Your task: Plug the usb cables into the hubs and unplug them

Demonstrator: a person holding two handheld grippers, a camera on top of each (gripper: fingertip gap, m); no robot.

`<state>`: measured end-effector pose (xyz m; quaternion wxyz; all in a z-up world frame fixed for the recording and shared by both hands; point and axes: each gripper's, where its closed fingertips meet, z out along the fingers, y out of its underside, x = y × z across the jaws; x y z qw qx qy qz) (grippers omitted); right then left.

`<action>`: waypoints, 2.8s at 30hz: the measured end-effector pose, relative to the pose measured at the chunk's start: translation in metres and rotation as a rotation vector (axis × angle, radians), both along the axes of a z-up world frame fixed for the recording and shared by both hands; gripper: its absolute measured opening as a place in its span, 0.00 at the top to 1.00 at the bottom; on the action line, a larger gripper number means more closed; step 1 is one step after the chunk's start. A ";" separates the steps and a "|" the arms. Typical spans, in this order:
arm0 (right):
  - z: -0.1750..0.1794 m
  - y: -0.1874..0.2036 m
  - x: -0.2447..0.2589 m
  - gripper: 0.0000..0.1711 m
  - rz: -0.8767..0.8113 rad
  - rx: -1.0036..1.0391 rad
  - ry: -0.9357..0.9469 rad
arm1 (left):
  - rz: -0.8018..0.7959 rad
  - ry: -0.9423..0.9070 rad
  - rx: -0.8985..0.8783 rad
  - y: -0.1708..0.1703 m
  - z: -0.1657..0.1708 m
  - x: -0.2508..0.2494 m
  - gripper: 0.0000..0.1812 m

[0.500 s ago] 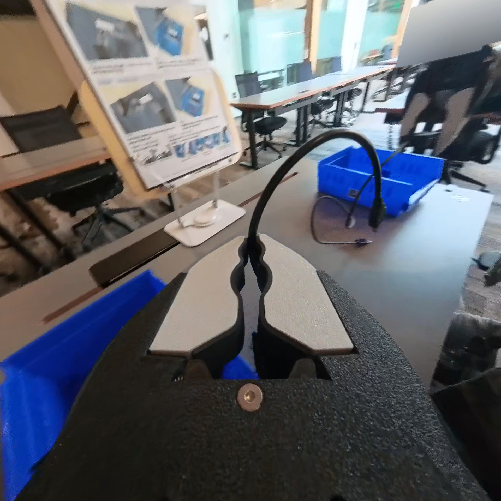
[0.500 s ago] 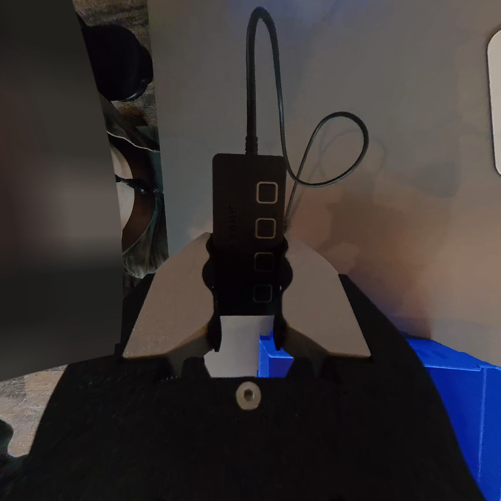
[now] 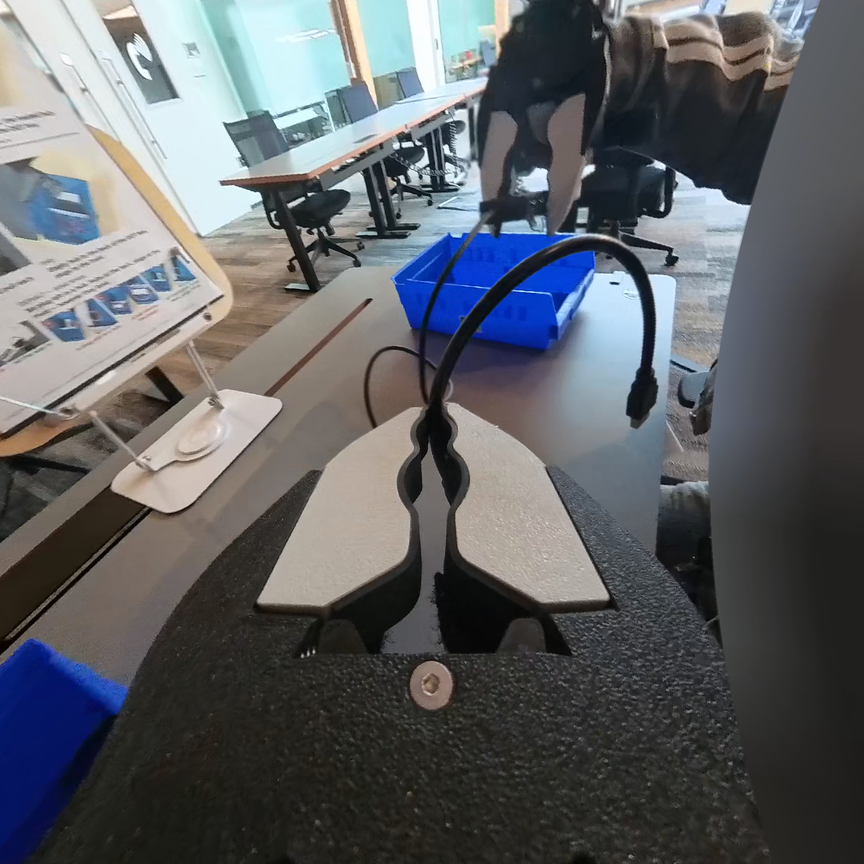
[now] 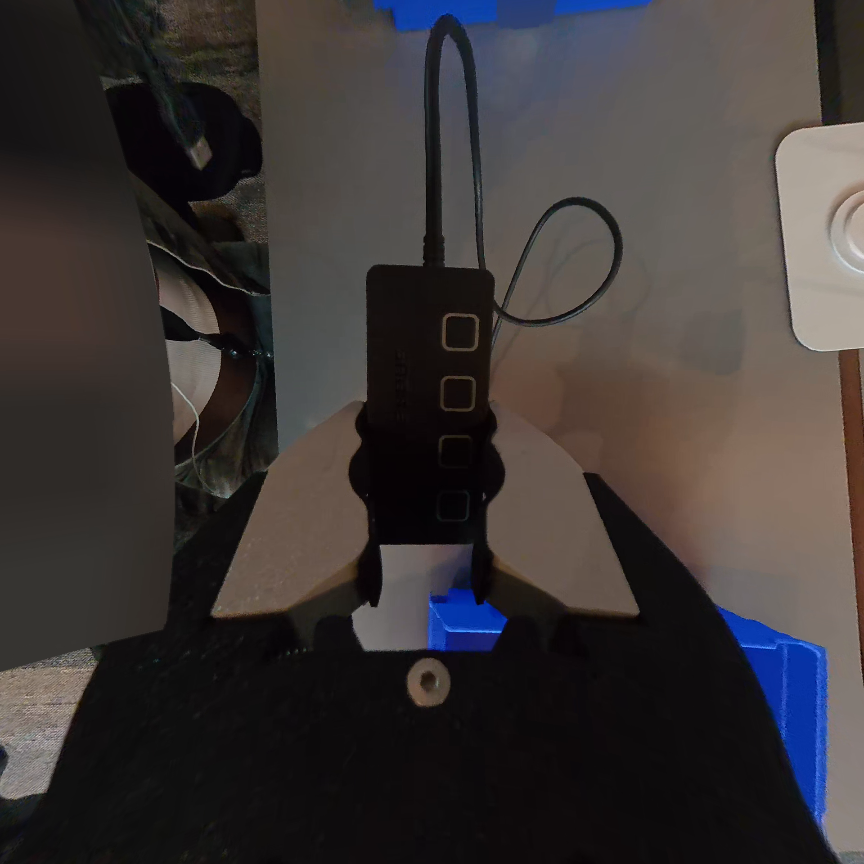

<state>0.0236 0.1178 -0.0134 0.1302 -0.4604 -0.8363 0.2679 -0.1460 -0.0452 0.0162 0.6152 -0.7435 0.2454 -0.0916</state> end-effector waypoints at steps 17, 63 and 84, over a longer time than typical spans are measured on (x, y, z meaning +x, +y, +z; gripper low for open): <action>0.008 -0.002 -0.013 0.75 0.017 0.001 0.036 | -0.022 0.089 -0.184 0.027 -0.066 0.047 0.97; 0.000 -0.003 -0.025 0.75 0.037 -0.003 0.044 | 0.033 0.136 -0.459 0.038 -0.169 0.060 0.65; -0.004 -0.060 -0.068 0.75 0.199 -0.066 0.091 | -0.131 -0.470 0.207 0.101 0.004 0.096 0.58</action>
